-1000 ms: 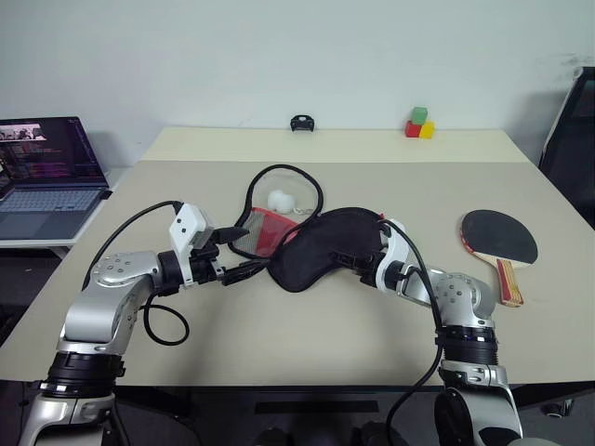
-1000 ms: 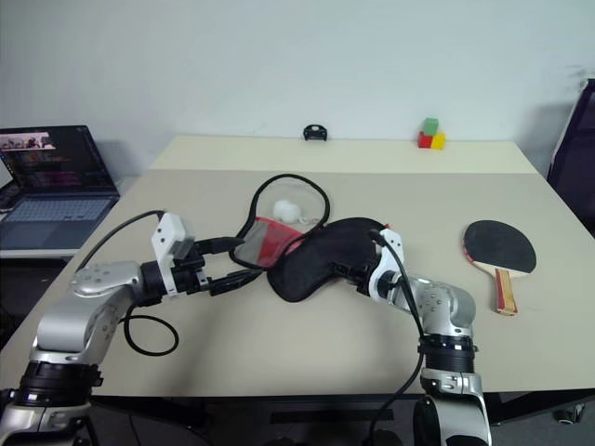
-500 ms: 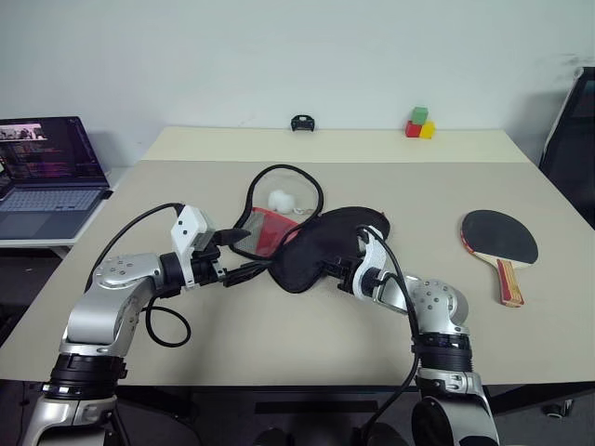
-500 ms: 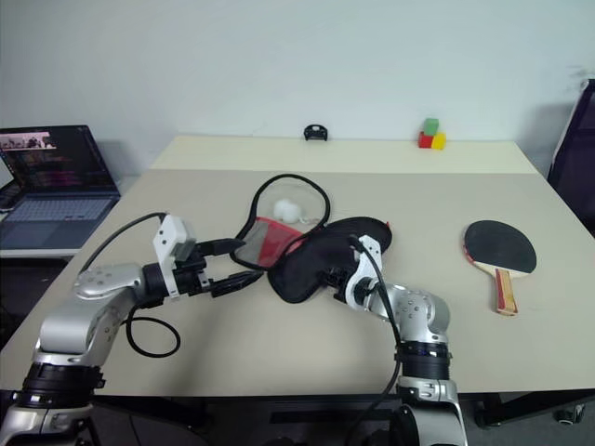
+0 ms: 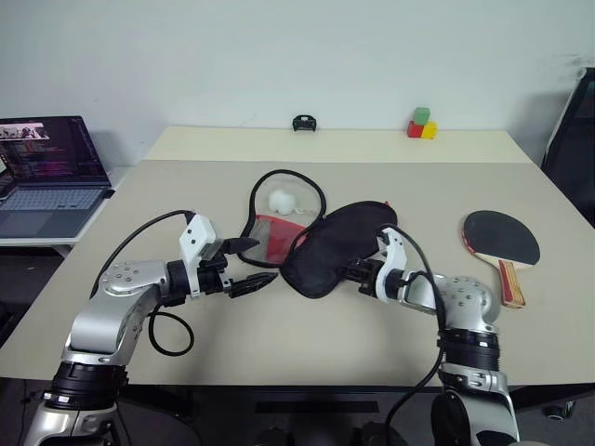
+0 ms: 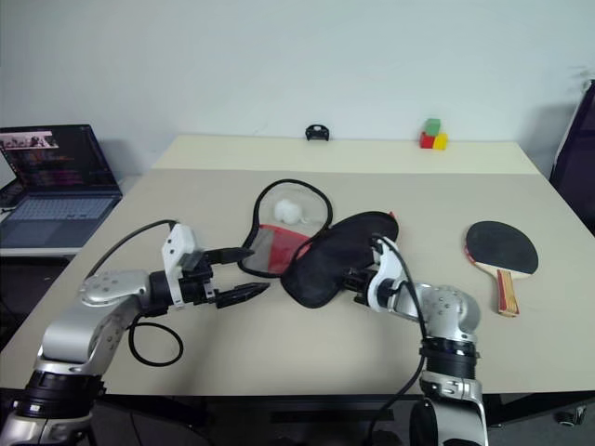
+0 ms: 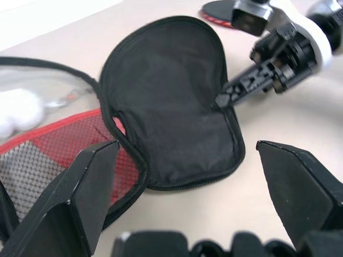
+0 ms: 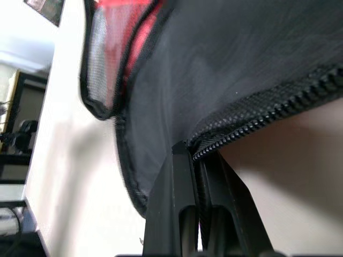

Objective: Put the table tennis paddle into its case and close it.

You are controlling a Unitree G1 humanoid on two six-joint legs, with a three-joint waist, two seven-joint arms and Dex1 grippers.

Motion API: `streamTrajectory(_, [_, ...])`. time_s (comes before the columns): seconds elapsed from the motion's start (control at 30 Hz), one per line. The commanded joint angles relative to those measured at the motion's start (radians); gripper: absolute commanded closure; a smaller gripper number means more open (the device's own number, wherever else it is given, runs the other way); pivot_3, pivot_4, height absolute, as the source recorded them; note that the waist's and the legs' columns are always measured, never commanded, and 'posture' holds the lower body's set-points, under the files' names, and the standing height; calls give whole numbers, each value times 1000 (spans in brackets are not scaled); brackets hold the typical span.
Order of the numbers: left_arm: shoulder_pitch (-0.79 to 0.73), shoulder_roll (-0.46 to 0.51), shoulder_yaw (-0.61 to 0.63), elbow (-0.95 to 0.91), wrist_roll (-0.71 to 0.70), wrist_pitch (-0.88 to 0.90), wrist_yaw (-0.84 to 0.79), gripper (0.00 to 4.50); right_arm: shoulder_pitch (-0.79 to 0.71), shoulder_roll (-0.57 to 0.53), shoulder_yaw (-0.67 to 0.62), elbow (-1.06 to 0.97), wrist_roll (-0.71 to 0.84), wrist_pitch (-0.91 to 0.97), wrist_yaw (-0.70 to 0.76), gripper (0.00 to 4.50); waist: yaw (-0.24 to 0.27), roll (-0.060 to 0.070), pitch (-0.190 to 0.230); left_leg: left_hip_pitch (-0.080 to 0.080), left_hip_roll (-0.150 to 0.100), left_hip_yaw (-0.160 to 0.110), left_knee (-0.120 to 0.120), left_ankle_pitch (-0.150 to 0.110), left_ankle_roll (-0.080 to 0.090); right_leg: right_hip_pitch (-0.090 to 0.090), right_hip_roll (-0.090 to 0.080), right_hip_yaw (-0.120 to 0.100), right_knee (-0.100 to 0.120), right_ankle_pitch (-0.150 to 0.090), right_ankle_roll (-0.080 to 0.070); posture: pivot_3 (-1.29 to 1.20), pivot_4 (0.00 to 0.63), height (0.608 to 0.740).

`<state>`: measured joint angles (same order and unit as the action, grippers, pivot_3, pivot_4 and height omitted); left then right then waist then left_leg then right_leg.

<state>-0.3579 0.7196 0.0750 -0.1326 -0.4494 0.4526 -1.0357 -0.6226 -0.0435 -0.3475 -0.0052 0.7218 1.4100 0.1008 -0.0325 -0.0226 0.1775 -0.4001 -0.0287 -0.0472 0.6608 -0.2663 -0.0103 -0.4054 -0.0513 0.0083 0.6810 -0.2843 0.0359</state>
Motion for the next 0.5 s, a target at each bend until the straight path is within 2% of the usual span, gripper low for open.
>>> streamTrajectory(0.03, [4,0,-9,-75,-27,14,-4,0,-11,-58,-35,-72,55,97,38,4485,0,0,0,0,0,0,0,0,0,0,0,0,0,0,0,0,150,740])
streamTrajectory(0.27, [8,-12,-42,-109,-42,35,-5,0,-4,-181,-39,-90,106,204,118,4485,0,0,0,0,0,0,0,0,0,0,0,0,0,0,0,0,150,740])
streamTrajectory(0.37, [2,-29,-71,-117,-43,41,-12,0,20,-335,51,-82,163,204,213,4485,0,0,0,0,0,0,0,0,0,1,0,0,0,0,0,0,150,740])
streamTrajectory(0.5, [-14,-36,-95,-109,-38,37,-28,0,-25,-466,99,10,130,195,308,4485,1,0,0,0,-1,1,1,0,1,1,0,0,-1,0,0,0,150,740])
